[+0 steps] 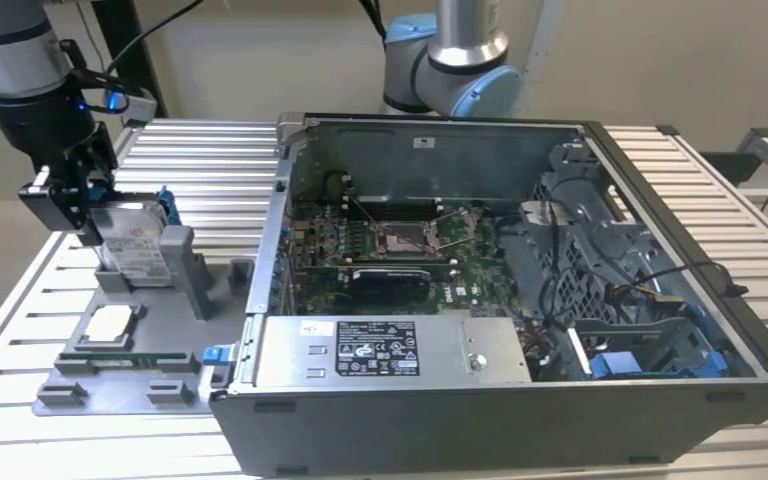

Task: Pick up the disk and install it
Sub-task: 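Pick up the disk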

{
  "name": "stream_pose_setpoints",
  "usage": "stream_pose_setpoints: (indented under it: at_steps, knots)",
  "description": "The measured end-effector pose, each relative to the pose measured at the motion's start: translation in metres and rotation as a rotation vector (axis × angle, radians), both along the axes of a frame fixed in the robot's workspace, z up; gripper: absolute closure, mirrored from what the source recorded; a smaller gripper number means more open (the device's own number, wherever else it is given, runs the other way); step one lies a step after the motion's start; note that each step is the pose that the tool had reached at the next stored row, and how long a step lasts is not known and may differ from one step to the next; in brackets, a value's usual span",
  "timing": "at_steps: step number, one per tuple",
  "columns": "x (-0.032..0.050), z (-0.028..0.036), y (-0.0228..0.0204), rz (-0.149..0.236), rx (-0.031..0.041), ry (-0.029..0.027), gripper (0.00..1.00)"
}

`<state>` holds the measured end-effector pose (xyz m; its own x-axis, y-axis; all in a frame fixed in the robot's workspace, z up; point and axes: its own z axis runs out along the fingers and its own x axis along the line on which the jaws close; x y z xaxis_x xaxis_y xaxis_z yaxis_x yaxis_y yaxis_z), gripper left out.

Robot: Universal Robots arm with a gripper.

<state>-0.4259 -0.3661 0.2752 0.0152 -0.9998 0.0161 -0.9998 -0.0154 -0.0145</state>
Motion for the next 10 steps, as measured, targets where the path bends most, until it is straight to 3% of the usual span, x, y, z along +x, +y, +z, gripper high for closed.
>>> stream_pose_setpoints:
  at_steps: [3,4,10]
  knots:
    - [0.0000,-0.0002,0.0000,0.000,0.0000,-0.0001,0.00]
    - [0.0000,-0.0002,0.0000,0.000,0.0000,0.0000,1.00]
    - [0.0000,-0.0005,0.0000,0.000,0.0000,-0.0001,1.00]
